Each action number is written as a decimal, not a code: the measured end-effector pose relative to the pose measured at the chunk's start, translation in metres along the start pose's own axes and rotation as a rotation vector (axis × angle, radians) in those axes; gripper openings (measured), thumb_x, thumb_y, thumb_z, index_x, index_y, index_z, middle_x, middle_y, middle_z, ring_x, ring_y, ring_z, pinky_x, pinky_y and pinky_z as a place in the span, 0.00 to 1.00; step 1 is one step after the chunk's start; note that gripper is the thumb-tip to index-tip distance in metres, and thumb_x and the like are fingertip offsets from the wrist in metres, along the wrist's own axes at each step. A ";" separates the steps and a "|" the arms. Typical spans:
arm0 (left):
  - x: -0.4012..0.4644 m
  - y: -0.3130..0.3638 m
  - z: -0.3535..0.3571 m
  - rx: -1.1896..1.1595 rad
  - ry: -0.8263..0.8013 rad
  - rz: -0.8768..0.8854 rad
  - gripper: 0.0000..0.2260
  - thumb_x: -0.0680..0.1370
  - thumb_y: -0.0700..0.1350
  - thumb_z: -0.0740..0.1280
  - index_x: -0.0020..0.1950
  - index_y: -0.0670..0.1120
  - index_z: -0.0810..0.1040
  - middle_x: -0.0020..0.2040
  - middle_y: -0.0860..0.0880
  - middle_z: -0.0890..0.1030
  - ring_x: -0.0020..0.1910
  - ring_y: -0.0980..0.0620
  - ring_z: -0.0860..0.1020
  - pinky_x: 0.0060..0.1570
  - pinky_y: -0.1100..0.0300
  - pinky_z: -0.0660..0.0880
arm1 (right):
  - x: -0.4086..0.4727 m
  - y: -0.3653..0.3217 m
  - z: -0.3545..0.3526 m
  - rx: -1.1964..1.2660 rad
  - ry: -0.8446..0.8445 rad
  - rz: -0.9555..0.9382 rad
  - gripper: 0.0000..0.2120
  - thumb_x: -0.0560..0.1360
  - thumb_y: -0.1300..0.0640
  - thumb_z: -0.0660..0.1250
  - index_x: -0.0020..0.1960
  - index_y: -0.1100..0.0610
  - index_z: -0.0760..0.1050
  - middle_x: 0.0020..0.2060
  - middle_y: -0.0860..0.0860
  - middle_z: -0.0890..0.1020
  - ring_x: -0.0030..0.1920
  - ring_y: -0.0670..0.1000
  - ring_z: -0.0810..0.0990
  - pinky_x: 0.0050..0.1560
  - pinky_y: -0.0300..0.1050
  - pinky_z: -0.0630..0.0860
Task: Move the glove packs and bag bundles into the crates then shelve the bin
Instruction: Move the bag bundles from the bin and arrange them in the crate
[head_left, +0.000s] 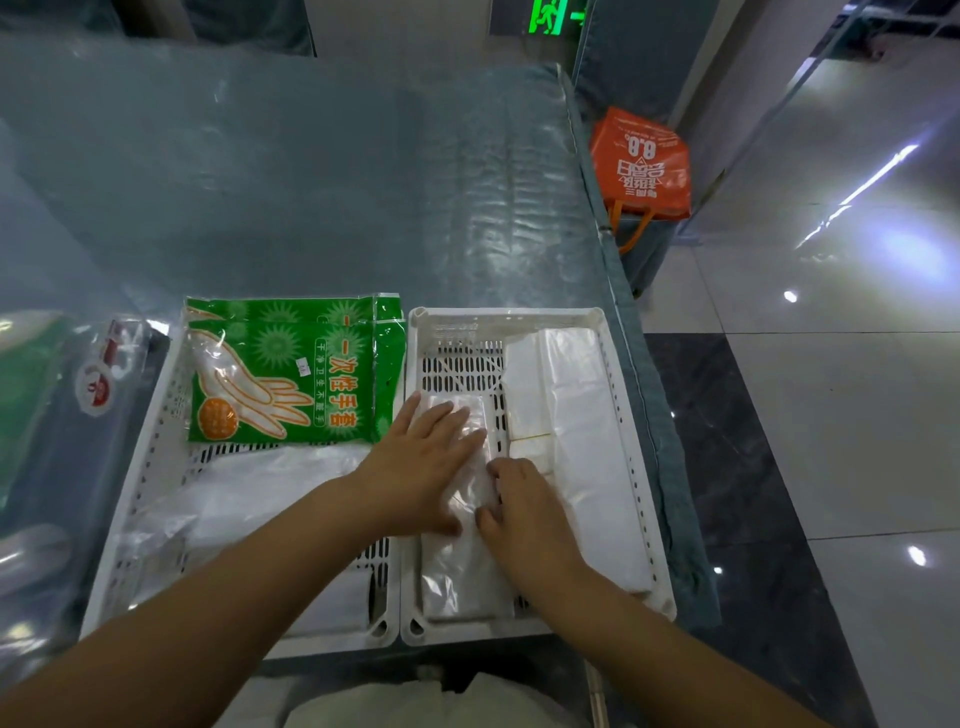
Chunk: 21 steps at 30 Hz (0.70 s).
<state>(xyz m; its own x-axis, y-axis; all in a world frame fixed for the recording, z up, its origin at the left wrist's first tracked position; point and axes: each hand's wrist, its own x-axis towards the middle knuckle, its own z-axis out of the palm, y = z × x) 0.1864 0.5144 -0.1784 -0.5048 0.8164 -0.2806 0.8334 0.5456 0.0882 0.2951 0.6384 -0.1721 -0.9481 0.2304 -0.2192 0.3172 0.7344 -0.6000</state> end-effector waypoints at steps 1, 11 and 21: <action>-0.001 -0.001 0.001 0.005 -0.002 -0.010 0.48 0.64 0.66 0.67 0.75 0.51 0.47 0.77 0.45 0.48 0.75 0.46 0.43 0.67 0.47 0.29 | 0.001 -0.002 0.002 0.001 0.010 -0.004 0.18 0.73 0.58 0.64 0.62 0.54 0.67 0.56 0.50 0.71 0.52 0.48 0.72 0.53 0.39 0.70; -0.004 -0.003 -0.007 -0.044 -0.009 -0.072 0.45 0.66 0.63 0.68 0.75 0.51 0.48 0.77 0.45 0.49 0.75 0.46 0.43 0.69 0.44 0.33 | 0.019 0.010 -0.020 -0.107 0.220 -0.124 0.14 0.72 0.60 0.66 0.57 0.55 0.74 0.52 0.50 0.77 0.51 0.49 0.74 0.50 0.41 0.73; -0.033 0.004 -0.022 -0.050 0.079 -0.136 0.36 0.73 0.57 0.65 0.75 0.50 0.52 0.77 0.47 0.53 0.76 0.48 0.44 0.70 0.45 0.34 | 0.026 0.015 -0.029 -0.284 0.373 -0.079 0.16 0.67 0.64 0.70 0.54 0.57 0.77 0.53 0.54 0.79 0.54 0.56 0.74 0.53 0.50 0.71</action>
<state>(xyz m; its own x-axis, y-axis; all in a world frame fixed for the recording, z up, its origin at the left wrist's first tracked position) 0.2009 0.4939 -0.1479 -0.6300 0.7455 -0.2176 0.7447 0.6594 0.1028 0.2745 0.6735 -0.1647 -0.9292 0.3418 0.1409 0.2740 0.8926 -0.3581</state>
